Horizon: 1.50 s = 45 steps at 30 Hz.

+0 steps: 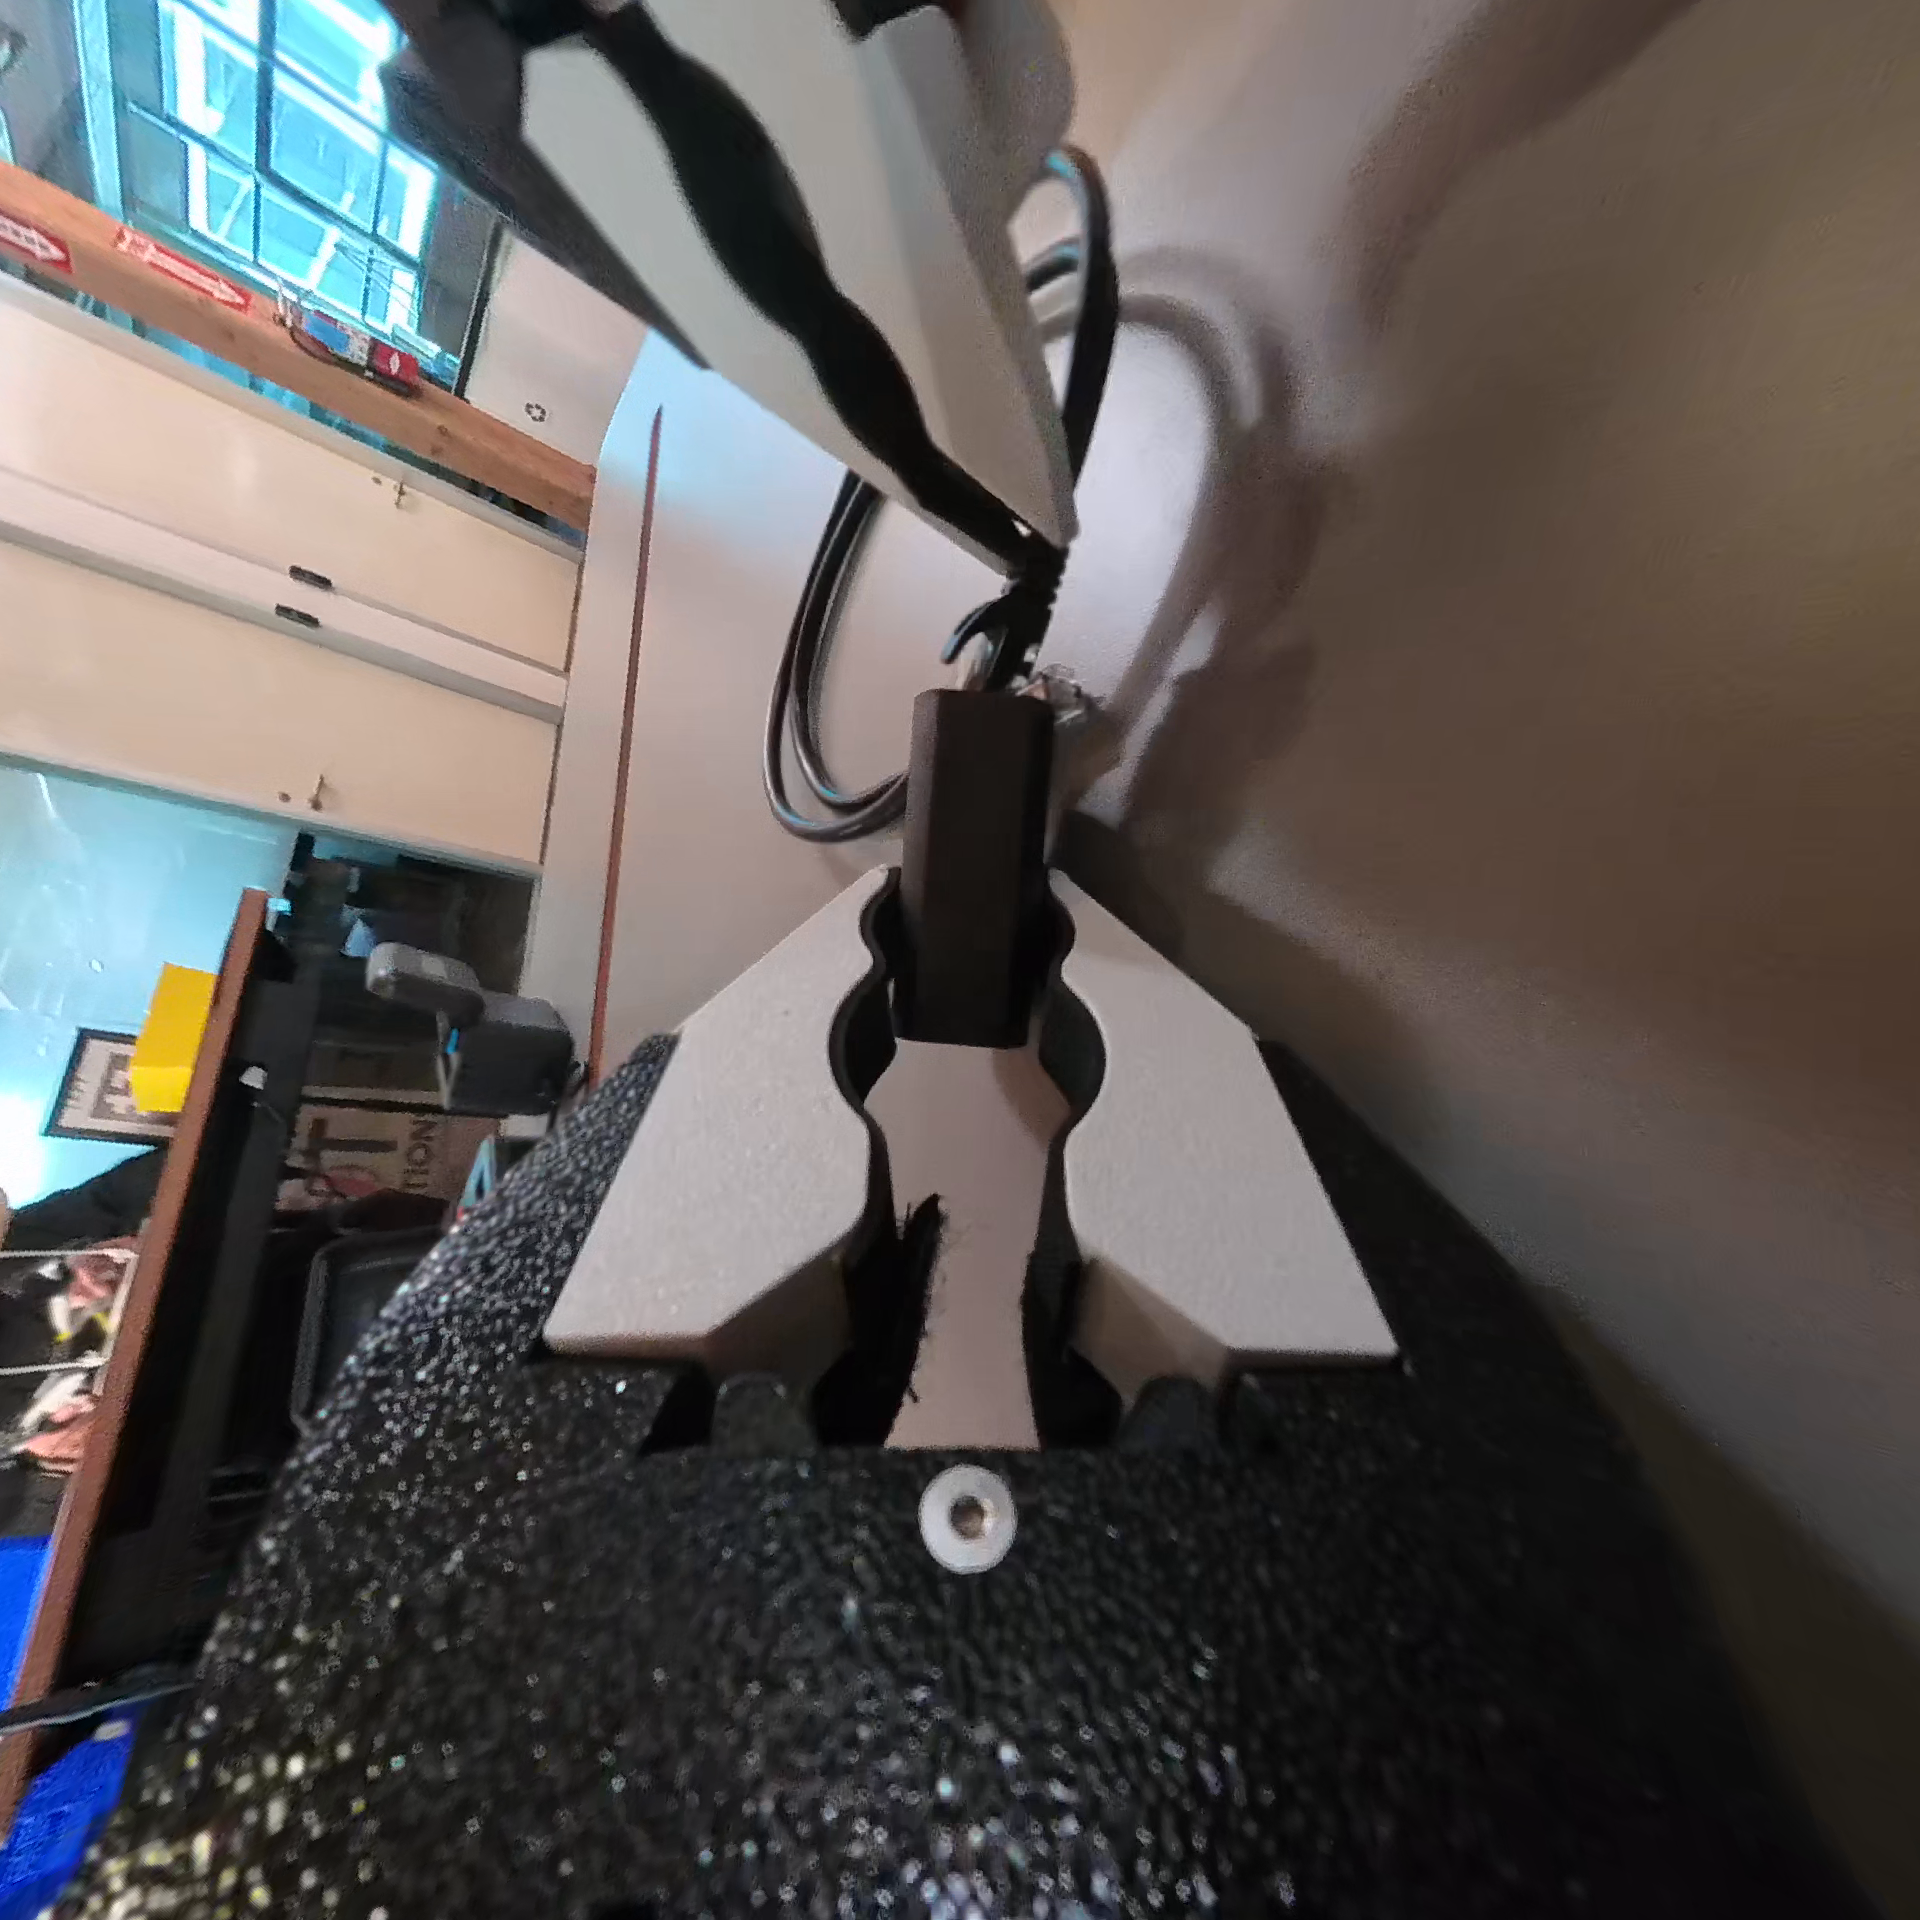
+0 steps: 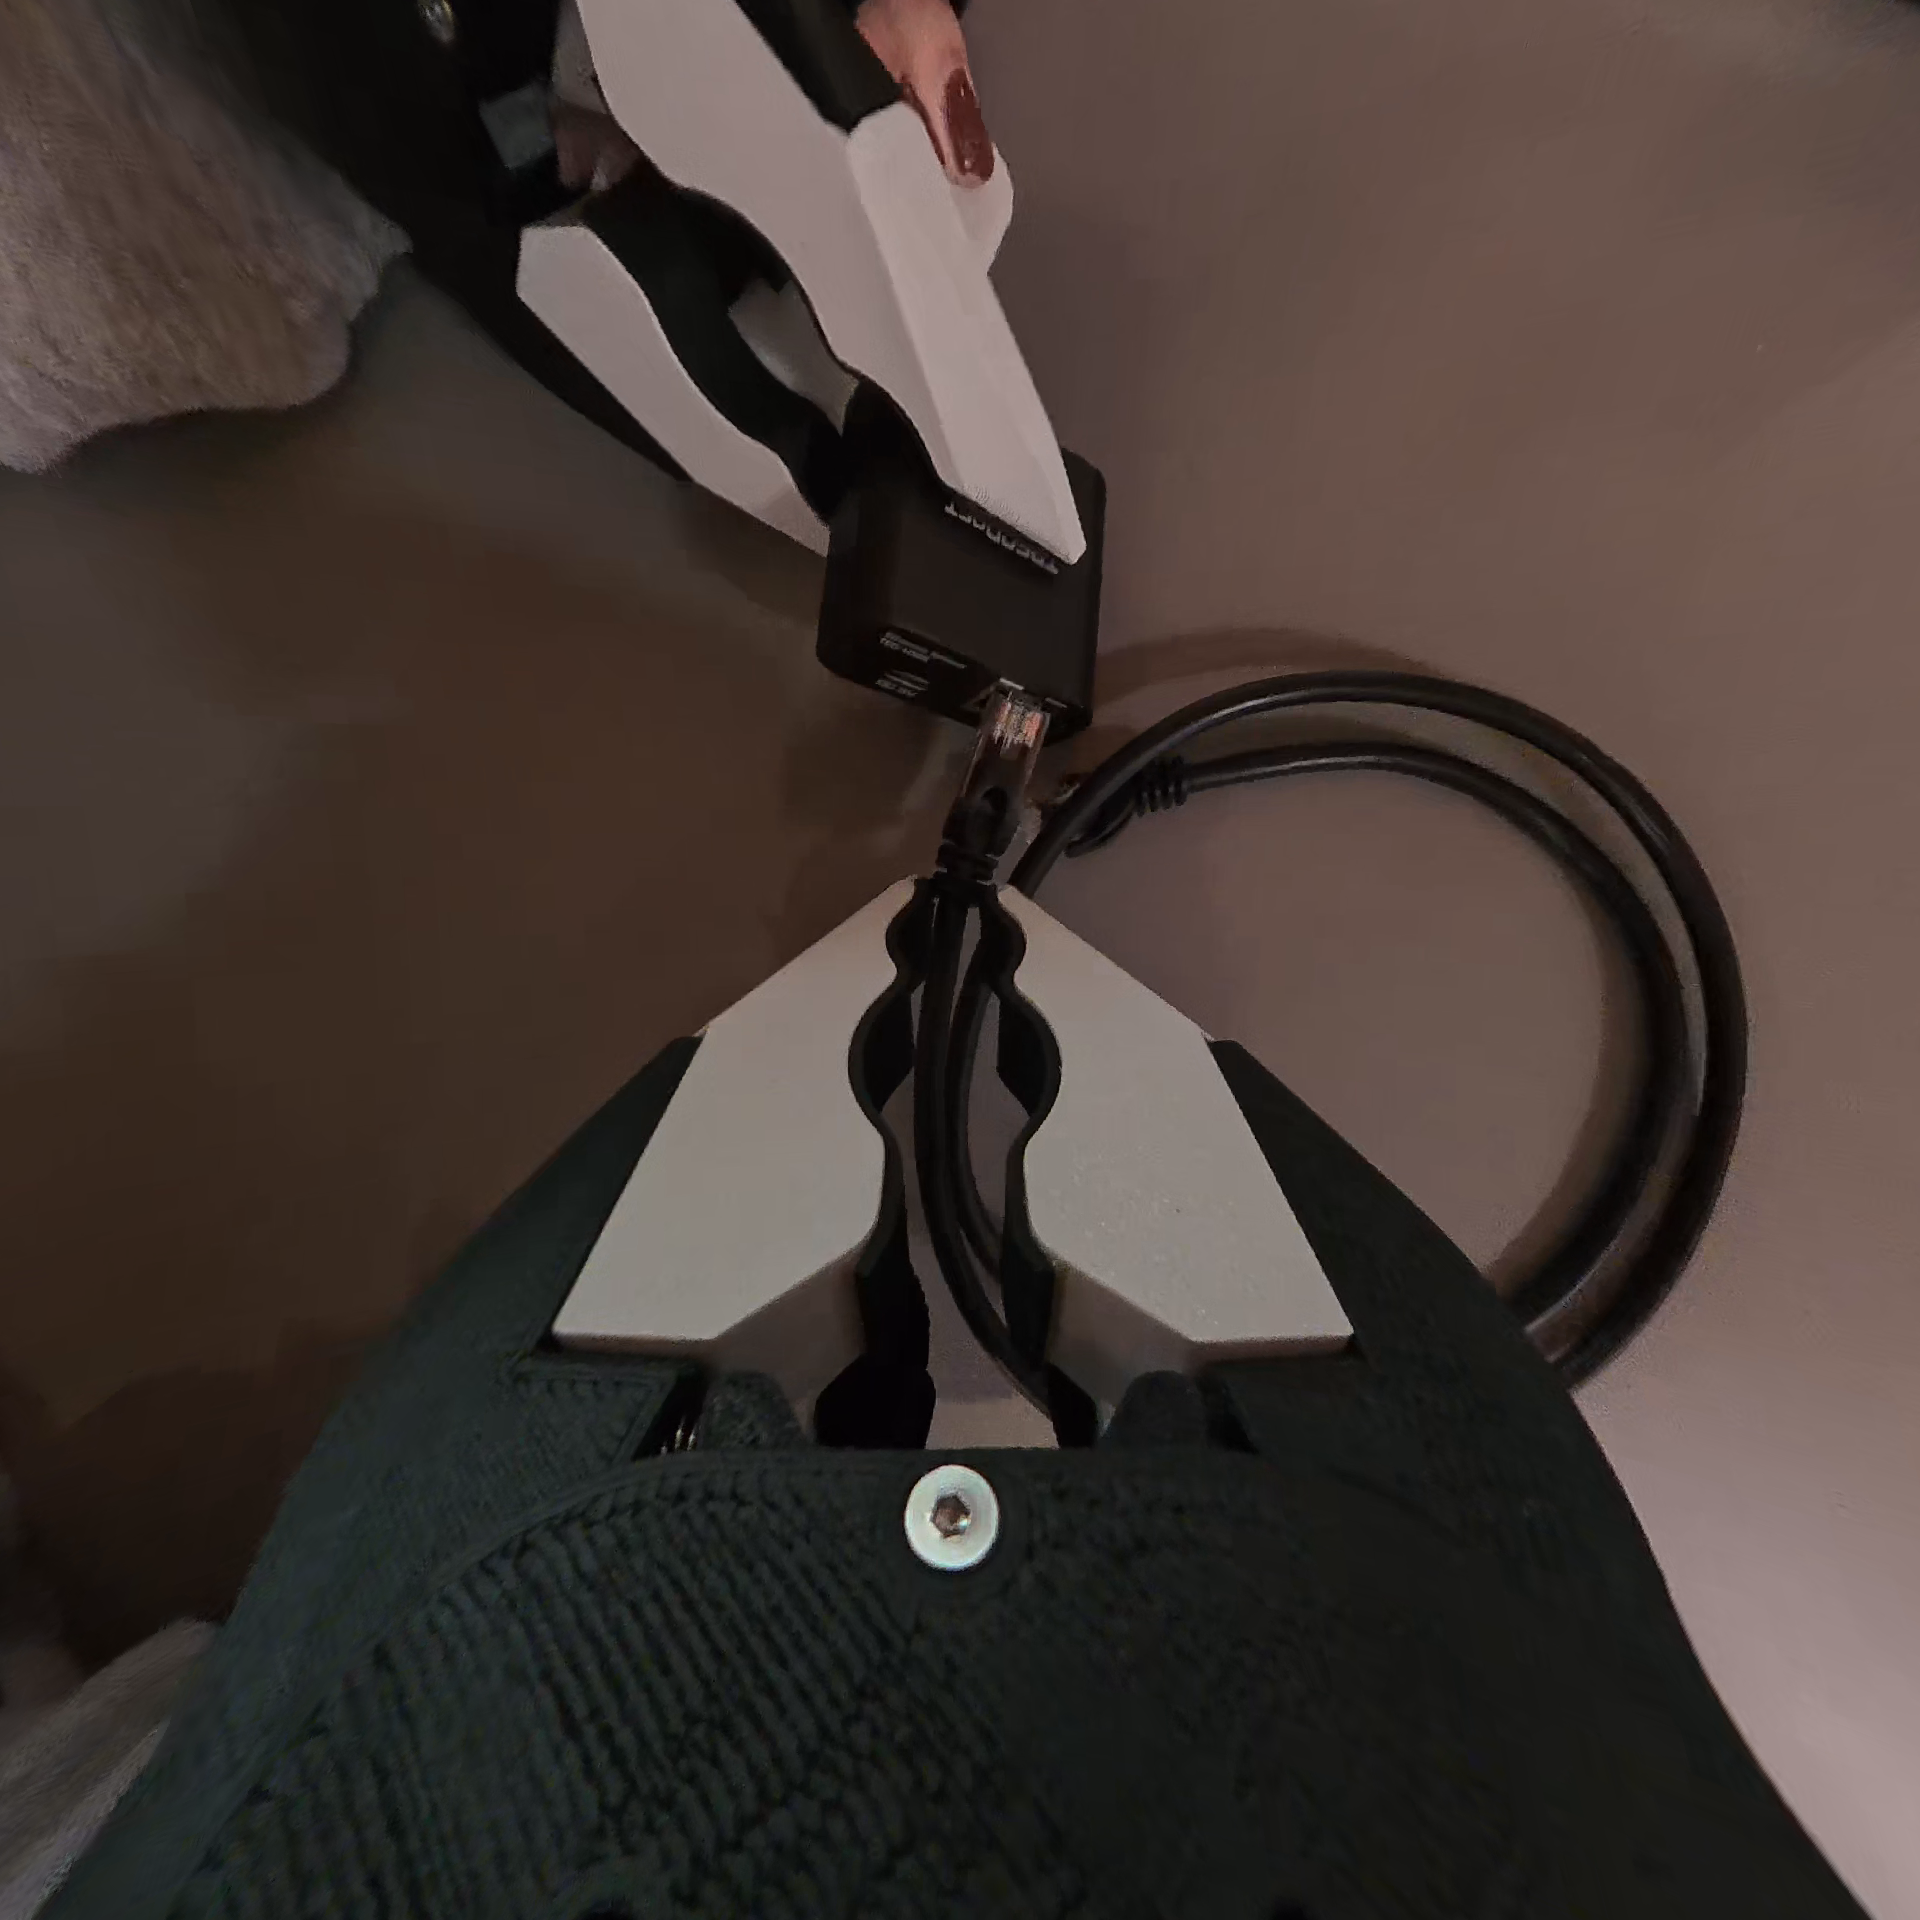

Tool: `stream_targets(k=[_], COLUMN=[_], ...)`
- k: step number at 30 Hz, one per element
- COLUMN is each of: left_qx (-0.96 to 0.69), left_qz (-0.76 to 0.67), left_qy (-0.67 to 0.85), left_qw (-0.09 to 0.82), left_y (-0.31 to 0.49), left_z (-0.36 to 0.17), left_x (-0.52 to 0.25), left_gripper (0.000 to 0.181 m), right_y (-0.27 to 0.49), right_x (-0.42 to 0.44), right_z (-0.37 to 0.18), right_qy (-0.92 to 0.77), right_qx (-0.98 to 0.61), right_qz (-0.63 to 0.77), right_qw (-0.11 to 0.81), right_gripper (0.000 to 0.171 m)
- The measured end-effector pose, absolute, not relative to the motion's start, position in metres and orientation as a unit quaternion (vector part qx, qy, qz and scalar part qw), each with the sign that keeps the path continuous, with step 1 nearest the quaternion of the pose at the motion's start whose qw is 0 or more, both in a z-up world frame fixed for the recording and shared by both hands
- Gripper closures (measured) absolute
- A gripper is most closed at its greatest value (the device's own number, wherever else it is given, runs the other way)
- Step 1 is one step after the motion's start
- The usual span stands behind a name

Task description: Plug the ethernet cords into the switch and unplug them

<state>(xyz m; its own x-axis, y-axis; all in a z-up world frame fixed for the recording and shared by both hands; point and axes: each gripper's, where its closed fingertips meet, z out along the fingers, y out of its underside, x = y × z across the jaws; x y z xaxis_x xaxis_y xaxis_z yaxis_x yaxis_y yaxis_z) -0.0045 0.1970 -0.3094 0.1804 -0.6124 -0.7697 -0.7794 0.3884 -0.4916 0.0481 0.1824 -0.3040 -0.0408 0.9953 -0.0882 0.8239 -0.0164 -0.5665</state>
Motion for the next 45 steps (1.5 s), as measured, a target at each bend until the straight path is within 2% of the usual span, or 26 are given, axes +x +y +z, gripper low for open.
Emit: stream_targets(k=[5, 9, 13, 16, 19, 29, 31, 33, 39, 45], left_qx=[-0.557, -0.569, -0.575, -0.581, -0.581, -0.586, -0.587, -0.588, -0.573, -0.557], left_qz=[0.070, 0.053, 0.049, 0.040, 0.040, 0.028, 0.026, 0.031, 0.038, 0.035], left_qy=[0.626, 0.614, 0.607, 0.601, 0.601, 0.595, 0.594, 0.593, 0.608, 0.626], left_qw=[0.541, 0.545, 0.546, 0.547, 0.547, 0.549, 0.549, 0.549, 0.549, 0.545], left_y=[0.199, 0.200, 0.201, 0.201, 0.201, 0.202, 0.202, 0.203, 0.201, 0.196], left_z=[-0.308, -0.307, -0.306, -0.305, -0.305, -0.303, -0.302, -0.302, -0.302, -0.302], left_x=[-0.007, -0.008, -0.009, -0.010, -0.010, -0.011, -0.011, -0.012, -0.011, -0.007], left_gripper=[0.159, 0.159, 0.159, 0.159, 0.159, 0.159, 0.159, 0.159, 0.159, 0.159], right_y=[0.187, 0.188, 0.187, 0.186, 0.182, 0.190, 0.192, 0.189, 0.178, 0.177], right_x=[0.046, 0.041, 0.038, 0.041, 0.041, 0.041, 0.041, 0.040, 0.038, 0.041], right_z=[-0.303, -0.302, -0.300, -0.307, -0.309, -0.309, -0.307, -0.304, -0.291, -0.285], right_qy=[-0.677, -0.688, -0.725, -0.752, -0.759, -0.742, -0.735, -0.729, -0.704, -0.713], right_qx=[-0.654, -0.618, -0.531, -0.468, -0.442, -0.468, -0.479, -0.488, -0.529, -0.522], right_qz=[0.239, 0.209, 0.112, 0.021, -0.006, 0.001, 0.004, 0.028, 0.146, 0.152], right_qw=[0.239, 0.318, 0.425, 0.463, 0.477, 0.479, 0.481, 0.479, 0.450, 0.442], right_gripper=[0.162, 0.151, 0.135, 0.135, 0.142, 0.144, 0.153, 0.161, 0.163, 0.164])
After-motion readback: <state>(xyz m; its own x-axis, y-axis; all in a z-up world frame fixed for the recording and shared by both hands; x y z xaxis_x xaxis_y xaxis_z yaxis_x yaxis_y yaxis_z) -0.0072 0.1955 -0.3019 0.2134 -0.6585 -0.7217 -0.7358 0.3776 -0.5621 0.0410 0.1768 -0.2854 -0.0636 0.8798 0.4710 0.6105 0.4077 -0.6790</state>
